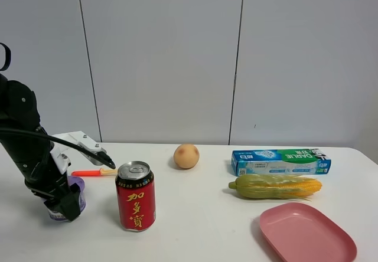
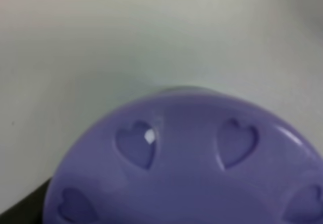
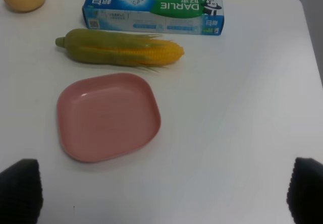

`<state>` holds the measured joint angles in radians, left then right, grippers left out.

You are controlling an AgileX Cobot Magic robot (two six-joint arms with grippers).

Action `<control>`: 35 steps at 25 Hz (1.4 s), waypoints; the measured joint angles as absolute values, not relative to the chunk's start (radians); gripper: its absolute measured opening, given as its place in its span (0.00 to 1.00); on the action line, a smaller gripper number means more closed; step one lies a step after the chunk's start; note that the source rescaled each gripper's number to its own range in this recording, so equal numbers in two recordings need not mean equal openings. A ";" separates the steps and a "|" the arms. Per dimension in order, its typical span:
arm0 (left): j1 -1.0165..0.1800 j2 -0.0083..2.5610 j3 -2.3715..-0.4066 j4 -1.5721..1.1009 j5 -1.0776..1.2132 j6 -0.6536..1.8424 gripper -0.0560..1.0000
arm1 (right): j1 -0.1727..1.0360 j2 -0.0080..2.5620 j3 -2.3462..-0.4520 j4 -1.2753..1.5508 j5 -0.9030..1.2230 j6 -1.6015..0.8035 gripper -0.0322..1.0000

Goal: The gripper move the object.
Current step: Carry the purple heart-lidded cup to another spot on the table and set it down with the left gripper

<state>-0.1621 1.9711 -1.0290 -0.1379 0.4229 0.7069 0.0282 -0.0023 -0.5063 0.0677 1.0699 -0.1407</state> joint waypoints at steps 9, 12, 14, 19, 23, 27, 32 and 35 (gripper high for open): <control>-0.162 1.730 -1.029 -0.138 0.479 0.634 0.06 | 0.028 -0.002 -0.506 0.068 1.070 -0.141 1.00; -0.163 1.643 -1.029 -0.138 0.519 0.598 0.06 | 0.028 -0.002 -0.506 0.068 1.070 -0.141 1.00; -0.173 1.565 -1.029 -0.137 0.566 0.549 0.06 | 0.028 -0.002 -0.506 0.068 1.070 -0.141 1.00; -0.300 1.411 -1.074 -0.134 0.789 0.468 0.06 | 0.028 -0.002 -0.506 0.068 1.070 -0.141 1.00; -0.454 1.404 -1.185 -0.134 0.882 0.428 0.06 | 0.028 -0.002 -0.506 0.068 1.070 -0.141 1.00; -0.590 1.431 -1.290 -0.135 0.881 0.421 0.06 | 0.028 -0.002 -0.506 0.068 1.070 -0.141 1.00; -0.698 1.571 -1.399 -0.135 0.881 0.419 0.06 | 0.028 -0.002 -0.506 0.068 1.070 -0.141 1.00; -0.730 1.680 -1.453 -0.135 0.880 0.424 0.06 | 0.028 -0.002 -0.506 0.068 1.070 -0.141 1.00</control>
